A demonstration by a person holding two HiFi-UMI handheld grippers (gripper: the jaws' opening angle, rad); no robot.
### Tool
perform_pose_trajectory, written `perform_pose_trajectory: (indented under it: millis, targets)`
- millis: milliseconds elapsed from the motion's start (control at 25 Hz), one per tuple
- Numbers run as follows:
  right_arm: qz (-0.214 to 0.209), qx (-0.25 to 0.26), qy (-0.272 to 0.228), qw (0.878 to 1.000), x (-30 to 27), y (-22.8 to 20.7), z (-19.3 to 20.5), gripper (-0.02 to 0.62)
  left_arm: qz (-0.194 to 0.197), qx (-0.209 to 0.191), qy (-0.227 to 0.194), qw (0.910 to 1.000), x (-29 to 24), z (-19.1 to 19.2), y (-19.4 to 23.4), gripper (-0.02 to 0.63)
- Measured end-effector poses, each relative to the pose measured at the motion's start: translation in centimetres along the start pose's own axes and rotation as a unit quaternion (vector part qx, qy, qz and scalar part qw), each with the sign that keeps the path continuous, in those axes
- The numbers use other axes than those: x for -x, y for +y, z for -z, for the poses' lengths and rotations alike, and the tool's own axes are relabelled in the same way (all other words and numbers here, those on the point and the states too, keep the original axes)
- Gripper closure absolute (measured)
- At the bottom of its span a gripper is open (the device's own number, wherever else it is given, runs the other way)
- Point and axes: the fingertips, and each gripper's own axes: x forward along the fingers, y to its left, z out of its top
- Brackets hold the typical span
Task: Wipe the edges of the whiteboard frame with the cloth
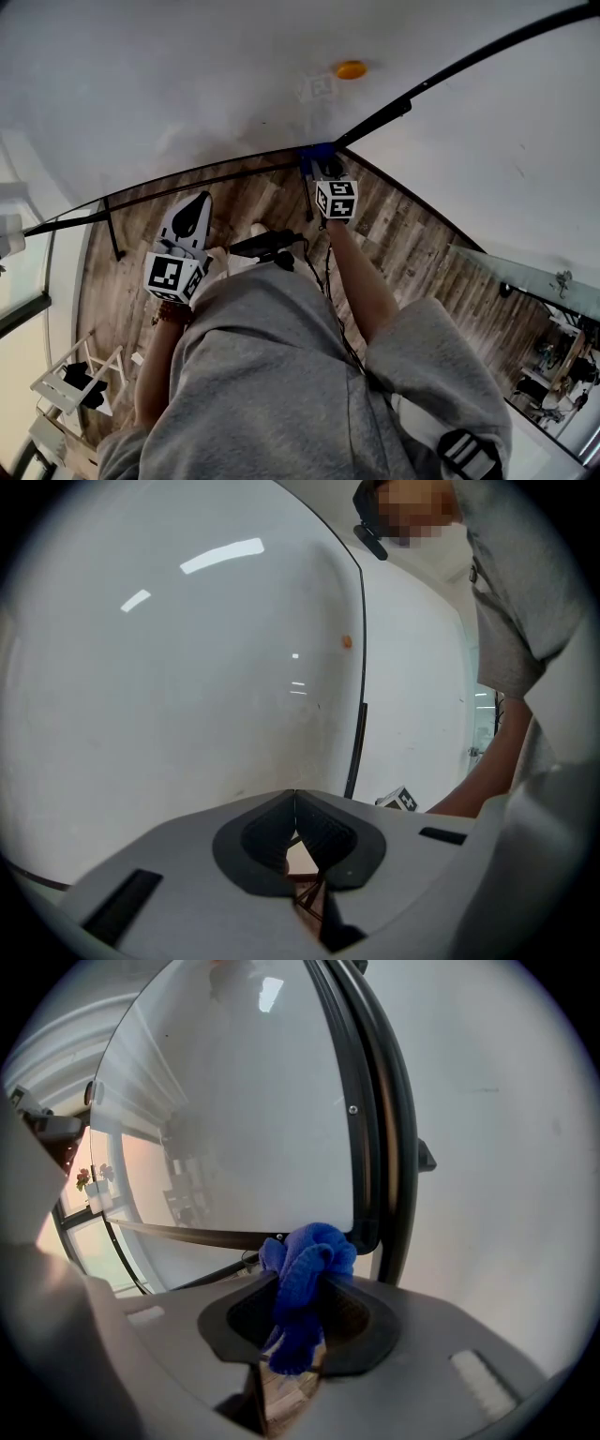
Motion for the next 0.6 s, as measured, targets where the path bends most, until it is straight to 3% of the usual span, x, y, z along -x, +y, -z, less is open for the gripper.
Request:
perform_pose_trajectory:
  millis: [600]
  targets:
    - [-0.030, 0.000, 0.004, 1.000, -0.6, 1.9, 0.0, 0.482, -0.009, 0.005, 0.002, 0.9999, -0.4, 0.3, 1.1, 0.597]
